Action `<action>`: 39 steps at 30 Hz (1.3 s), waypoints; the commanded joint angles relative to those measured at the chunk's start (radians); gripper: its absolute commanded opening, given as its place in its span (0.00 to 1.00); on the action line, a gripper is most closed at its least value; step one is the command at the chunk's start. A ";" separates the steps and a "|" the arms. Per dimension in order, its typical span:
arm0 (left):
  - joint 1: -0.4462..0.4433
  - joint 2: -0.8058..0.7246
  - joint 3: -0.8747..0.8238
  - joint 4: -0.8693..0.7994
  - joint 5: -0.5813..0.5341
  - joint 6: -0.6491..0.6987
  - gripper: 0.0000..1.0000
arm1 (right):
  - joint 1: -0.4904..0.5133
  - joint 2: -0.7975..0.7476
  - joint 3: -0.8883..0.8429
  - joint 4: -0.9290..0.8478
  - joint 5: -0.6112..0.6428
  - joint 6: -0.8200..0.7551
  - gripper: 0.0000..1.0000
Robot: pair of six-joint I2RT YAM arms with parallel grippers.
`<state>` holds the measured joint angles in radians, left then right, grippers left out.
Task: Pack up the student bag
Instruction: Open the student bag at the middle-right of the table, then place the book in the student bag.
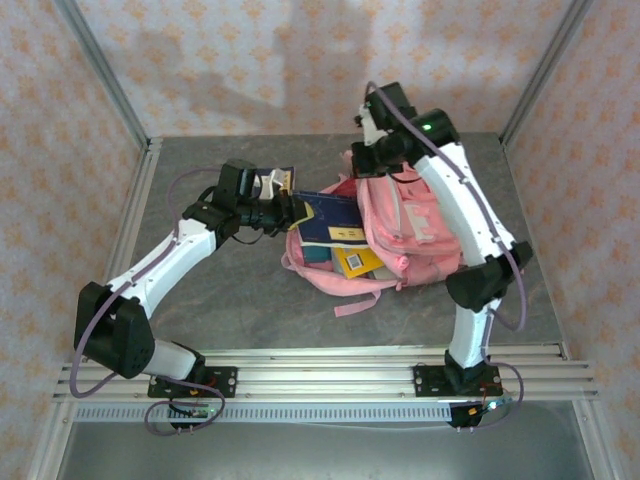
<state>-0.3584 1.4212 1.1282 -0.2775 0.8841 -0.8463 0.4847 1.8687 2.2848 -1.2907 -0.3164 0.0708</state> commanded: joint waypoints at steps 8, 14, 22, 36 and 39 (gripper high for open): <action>-0.069 0.106 0.019 0.209 0.003 -0.081 0.00 | -0.050 -0.094 -0.021 0.152 -0.147 0.124 0.00; -0.158 0.254 0.123 0.297 -0.066 -0.098 0.00 | -0.050 -0.080 -0.028 0.201 -0.198 0.182 0.00; -0.238 0.555 0.374 0.330 -0.132 -0.139 0.08 | -0.046 -0.111 -0.148 0.336 -0.247 0.299 0.00; -0.151 0.462 0.451 -0.109 -0.157 0.154 0.74 | -0.060 -0.158 -0.229 0.258 0.066 0.241 0.00; -0.099 0.403 0.408 -0.154 -0.160 0.206 0.77 | -0.063 -0.156 -0.251 0.255 0.108 0.238 0.00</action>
<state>-0.5110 1.9148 1.5604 -0.3443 0.7425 -0.7326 0.4339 1.7630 2.0407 -1.0679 -0.3424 0.3290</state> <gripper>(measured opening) 0.765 0.043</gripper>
